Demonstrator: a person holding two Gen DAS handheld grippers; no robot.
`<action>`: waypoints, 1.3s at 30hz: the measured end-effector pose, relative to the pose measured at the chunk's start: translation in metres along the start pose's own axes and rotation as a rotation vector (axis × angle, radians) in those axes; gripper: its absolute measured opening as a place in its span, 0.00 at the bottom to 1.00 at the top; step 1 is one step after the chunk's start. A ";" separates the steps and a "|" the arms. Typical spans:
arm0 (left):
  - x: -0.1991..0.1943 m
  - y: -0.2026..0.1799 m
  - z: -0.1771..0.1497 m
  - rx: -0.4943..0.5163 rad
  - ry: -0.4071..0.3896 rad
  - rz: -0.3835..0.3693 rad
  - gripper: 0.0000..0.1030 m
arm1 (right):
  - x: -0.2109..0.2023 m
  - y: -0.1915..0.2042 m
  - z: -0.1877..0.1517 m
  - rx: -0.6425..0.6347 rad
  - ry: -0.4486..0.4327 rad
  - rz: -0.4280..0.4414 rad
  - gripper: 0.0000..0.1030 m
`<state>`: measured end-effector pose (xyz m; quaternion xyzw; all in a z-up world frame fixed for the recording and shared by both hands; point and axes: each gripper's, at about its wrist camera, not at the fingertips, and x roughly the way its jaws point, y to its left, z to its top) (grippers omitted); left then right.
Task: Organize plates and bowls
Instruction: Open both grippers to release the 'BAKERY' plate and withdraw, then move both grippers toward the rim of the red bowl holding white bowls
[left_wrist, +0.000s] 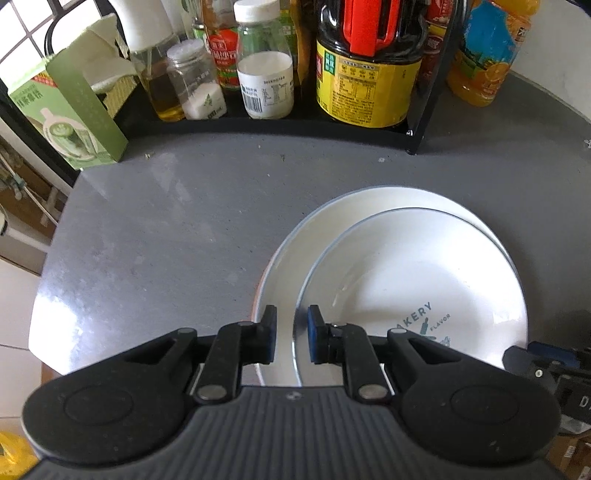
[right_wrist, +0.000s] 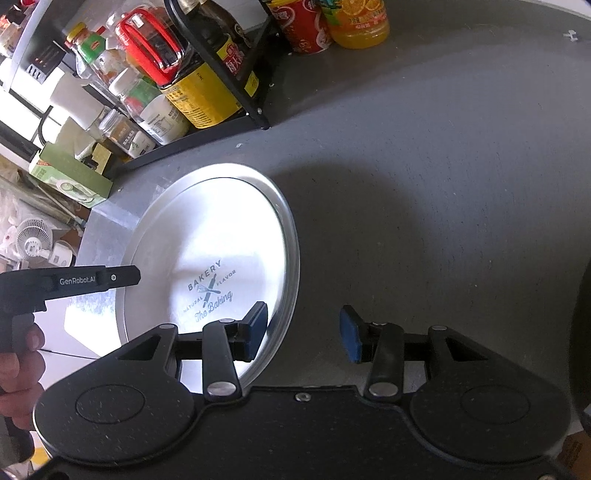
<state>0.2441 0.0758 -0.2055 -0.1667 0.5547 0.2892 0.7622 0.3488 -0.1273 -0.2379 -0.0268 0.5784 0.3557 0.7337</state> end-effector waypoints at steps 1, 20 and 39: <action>0.000 -0.001 0.000 0.013 -0.004 0.006 0.15 | -0.001 0.000 0.000 0.000 -0.002 -0.001 0.42; 0.000 -0.008 0.005 0.065 -0.023 0.075 0.06 | -0.026 -0.011 -0.015 0.043 -0.055 0.009 0.42; -0.013 -0.032 0.003 0.036 -0.029 -0.035 0.14 | -0.070 -0.035 -0.046 0.110 -0.163 -0.022 0.42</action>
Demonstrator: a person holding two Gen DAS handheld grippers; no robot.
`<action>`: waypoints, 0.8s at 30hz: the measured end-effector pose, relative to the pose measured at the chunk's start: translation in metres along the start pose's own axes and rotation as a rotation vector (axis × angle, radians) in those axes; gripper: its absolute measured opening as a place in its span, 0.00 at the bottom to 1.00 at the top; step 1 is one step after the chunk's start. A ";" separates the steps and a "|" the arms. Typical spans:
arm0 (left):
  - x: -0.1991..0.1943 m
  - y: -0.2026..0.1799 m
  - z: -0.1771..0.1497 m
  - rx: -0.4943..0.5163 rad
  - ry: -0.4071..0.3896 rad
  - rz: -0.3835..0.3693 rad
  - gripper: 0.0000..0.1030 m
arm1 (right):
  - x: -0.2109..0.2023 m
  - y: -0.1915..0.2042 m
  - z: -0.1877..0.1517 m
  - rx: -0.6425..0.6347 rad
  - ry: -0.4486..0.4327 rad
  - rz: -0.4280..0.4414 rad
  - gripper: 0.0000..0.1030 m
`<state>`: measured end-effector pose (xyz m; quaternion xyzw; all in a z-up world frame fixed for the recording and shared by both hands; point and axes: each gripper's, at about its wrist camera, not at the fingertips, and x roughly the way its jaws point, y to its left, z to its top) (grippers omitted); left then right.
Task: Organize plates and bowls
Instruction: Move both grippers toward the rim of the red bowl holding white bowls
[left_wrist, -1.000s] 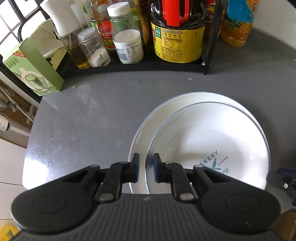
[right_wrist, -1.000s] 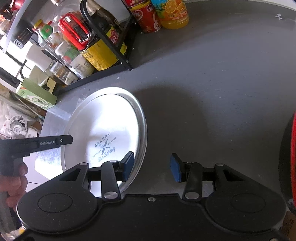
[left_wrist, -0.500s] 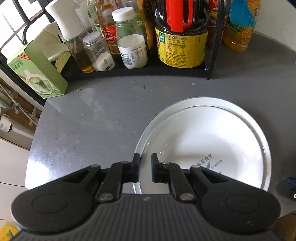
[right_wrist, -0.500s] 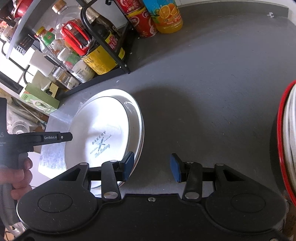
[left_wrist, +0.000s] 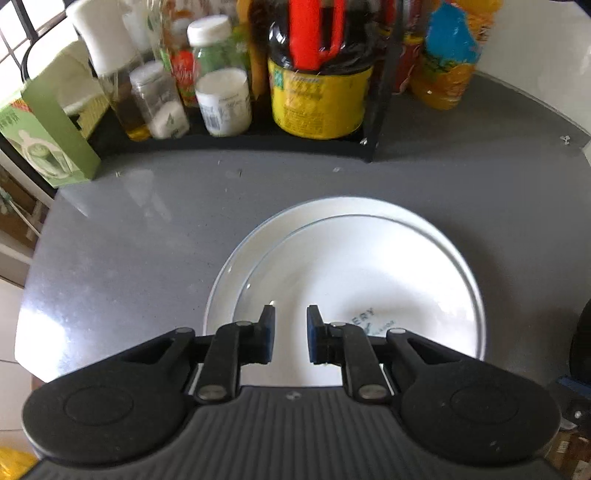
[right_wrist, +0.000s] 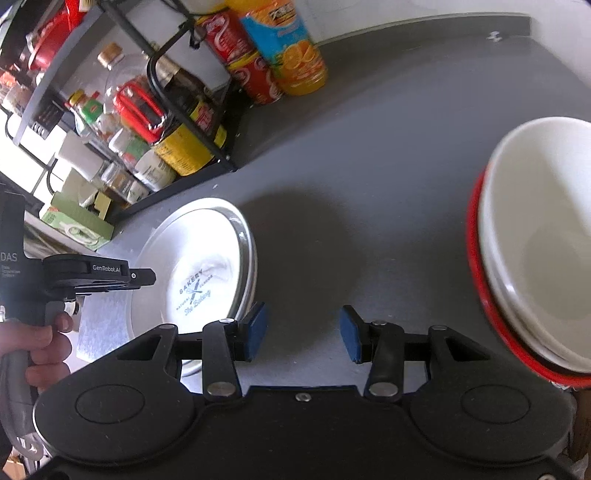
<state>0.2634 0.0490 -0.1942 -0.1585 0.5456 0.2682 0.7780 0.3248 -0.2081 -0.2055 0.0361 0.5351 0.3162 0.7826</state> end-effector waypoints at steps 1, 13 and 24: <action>-0.003 -0.005 -0.001 0.014 -0.003 0.025 0.14 | -0.004 -0.002 -0.001 0.001 -0.007 -0.003 0.42; -0.054 -0.024 -0.020 0.009 -0.025 0.035 0.59 | -0.053 -0.008 -0.012 0.007 -0.128 -0.007 0.56; -0.119 -0.040 -0.042 0.046 -0.069 0.004 0.86 | -0.107 -0.003 -0.024 -0.004 -0.265 -0.008 0.96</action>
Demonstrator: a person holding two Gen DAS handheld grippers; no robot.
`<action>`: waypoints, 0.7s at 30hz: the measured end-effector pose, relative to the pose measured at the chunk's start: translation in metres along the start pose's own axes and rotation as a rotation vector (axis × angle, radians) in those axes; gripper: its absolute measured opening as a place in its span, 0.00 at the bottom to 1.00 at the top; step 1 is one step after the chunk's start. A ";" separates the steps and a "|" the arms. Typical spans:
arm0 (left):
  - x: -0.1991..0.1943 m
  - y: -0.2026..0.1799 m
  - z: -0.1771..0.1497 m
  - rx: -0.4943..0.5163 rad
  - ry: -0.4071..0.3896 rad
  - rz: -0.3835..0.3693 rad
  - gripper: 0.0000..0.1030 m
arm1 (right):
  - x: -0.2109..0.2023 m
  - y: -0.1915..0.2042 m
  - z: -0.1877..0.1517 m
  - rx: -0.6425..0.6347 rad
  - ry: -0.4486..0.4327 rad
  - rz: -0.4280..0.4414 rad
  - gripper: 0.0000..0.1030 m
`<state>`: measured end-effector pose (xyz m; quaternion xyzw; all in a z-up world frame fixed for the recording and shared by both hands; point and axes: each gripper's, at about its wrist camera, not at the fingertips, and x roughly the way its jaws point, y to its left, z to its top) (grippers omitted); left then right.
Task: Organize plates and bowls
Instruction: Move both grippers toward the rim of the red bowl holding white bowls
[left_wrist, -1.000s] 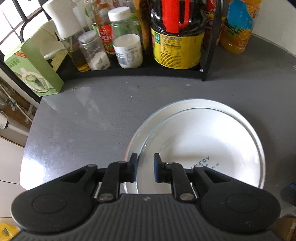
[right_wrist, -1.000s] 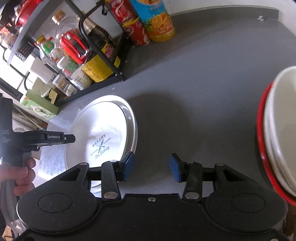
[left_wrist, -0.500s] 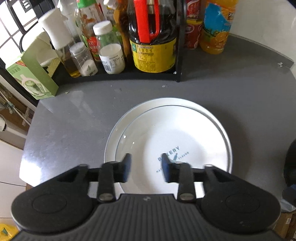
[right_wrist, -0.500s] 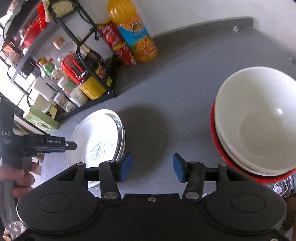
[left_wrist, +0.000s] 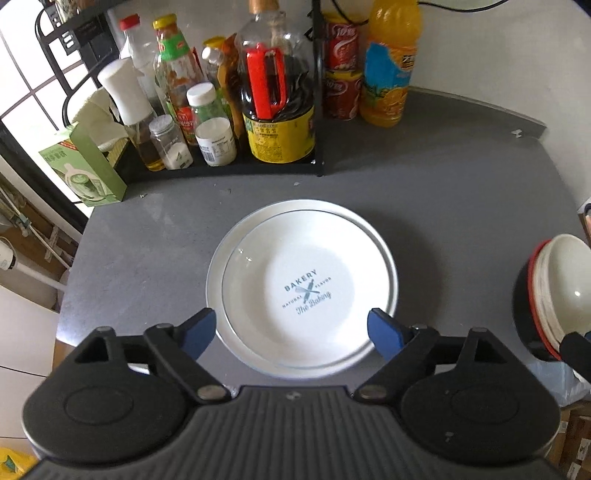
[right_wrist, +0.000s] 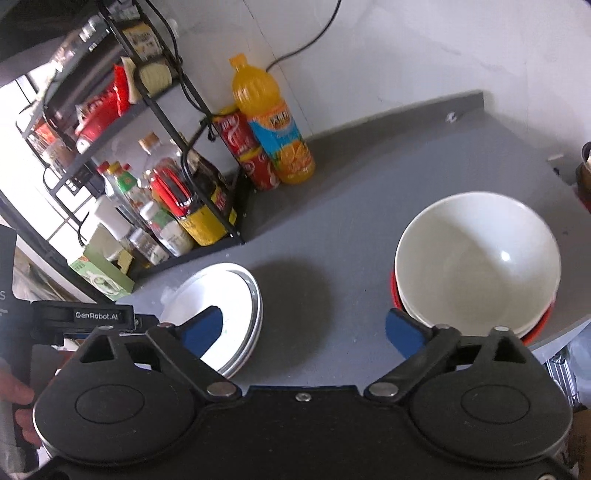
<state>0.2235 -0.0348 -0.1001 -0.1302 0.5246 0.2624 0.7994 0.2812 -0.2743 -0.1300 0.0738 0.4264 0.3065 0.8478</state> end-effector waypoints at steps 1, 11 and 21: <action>-0.007 -0.001 -0.001 -0.002 -0.002 -0.003 0.86 | -0.005 0.000 -0.001 0.003 -0.009 -0.001 0.99; -0.048 -0.016 -0.012 0.032 -0.035 -0.037 0.93 | -0.045 0.006 -0.009 0.018 -0.056 0.002 1.00; -0.071 -0.036 -0.019 0.038 -0.076 -0.122 0.99 | -0.073 0.009 -0.014 0.017 -0.086 -0.023 1.00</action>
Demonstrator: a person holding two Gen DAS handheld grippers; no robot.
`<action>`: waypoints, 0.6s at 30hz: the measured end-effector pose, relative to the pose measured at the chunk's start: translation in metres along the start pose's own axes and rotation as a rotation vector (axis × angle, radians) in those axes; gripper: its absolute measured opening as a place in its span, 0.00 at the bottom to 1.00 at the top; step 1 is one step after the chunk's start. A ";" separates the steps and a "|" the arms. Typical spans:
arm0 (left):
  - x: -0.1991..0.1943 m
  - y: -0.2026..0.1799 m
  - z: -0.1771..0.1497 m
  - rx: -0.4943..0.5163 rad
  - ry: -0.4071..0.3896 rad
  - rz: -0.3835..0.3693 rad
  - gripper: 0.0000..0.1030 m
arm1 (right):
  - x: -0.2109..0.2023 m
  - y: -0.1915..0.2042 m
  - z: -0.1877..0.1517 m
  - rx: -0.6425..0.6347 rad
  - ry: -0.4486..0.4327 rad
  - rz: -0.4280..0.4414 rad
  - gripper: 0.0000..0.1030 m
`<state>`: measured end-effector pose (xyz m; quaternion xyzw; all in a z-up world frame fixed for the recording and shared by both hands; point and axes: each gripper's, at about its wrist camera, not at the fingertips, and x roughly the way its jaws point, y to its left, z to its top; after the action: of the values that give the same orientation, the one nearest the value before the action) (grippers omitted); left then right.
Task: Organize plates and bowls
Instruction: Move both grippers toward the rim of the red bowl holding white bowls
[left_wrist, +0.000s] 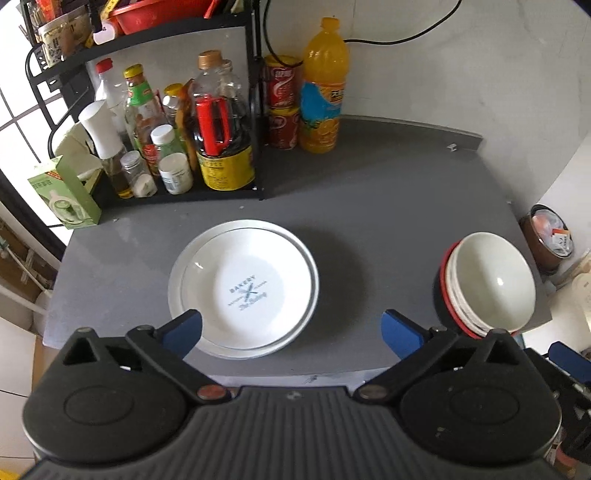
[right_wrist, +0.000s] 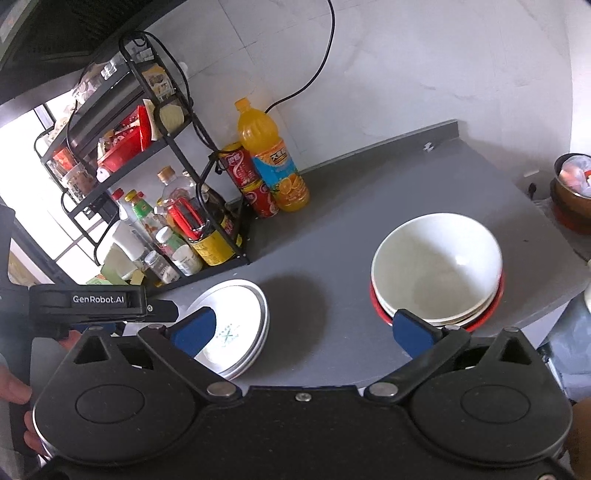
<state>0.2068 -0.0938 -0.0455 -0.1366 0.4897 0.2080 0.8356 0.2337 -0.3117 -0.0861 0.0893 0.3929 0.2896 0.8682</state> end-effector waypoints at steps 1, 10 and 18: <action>-0.001 -0.002 -0.001 -0.003 0.000 -0.009 0.99 | -0.002 -0.002 0.000 0.000 0.001 0.001 1.00; 0.001 -0.032 0.001 0.053 -0.023 -0.027 0.99 | -0.010 -0.026 0.005 0.029 -0.003 -0.040 1.00; 0.023 -0.067 0.010 0.097 0.006 -0.086 0.99 | -0.011 -0.053 0.018 0.045 -0.005 -0.103 1.00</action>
<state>0.2570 -0.1436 -0.0587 -0.1175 0.4954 0.1477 0.8479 0.2641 -0.3602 -0.0868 0.0892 0.4012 0.2352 0.8808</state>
